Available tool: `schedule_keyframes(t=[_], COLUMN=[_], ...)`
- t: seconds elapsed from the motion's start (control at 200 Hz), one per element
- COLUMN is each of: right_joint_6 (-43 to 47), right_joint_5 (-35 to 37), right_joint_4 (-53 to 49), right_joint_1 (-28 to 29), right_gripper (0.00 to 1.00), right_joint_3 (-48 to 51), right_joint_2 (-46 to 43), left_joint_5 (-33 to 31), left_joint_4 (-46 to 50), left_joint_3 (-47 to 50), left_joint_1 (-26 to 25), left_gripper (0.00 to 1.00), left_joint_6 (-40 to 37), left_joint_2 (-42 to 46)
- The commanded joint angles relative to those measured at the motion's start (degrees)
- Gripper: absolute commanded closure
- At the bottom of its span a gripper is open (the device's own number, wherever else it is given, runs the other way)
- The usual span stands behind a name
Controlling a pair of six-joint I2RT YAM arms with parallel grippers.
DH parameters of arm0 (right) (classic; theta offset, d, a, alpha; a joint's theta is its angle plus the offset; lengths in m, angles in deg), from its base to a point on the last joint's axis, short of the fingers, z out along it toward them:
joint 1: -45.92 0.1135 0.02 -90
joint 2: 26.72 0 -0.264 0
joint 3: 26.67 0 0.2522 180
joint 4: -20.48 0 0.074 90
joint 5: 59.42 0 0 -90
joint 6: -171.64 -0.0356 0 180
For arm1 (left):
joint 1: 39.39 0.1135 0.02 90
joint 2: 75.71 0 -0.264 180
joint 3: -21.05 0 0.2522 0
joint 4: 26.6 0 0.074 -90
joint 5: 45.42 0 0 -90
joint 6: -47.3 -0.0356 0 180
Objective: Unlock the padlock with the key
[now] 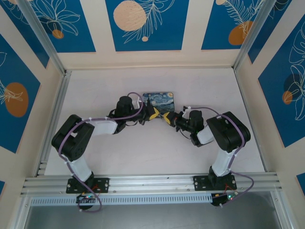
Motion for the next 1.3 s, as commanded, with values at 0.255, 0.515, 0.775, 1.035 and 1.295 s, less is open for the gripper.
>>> schedule_keyframes(t=[0.255,0.515,0.775,1.035,1.295], right_joint_6=[4.50,10.32,15.28,15.90,14.66], right_joint_5=[1.07,1.17,-1.11,2.19,8.52], right_joint_4=[-10.56,-27.56,-40.19,-46.74,-53.13], right_joint_1=[0.04,-3.70,-9.78,-14.72,-14.01], right_gripper=[1.00,1.00,1.00,1.00,1.00], right_joint_3=[3.16,-1.14,-11.85,-22.15,-30.99], right_joint_2=[-10.78,-19.22,-17.99,-10.77,-2.60], left_joint_5=[0.75,-0.67,-11.05,-15.42,-18.54], left_joint_4=[-0.72,24.18,40.29,40.08,38.83], left_joint_3=[-0.71,-4.20,-7.12,-8.61,-8.64], left_joint_1=[-0.56,-0.95,-3.21,-4.78,-5.05], left_gripper=[1.00,0.59,0.14,0.12,0.10], left_joint_6=[-3.91,-26.62,-44.27,-50.16,-49.71], left_joint_2=[1.32,4.31,4.22,0.58,-0.44])
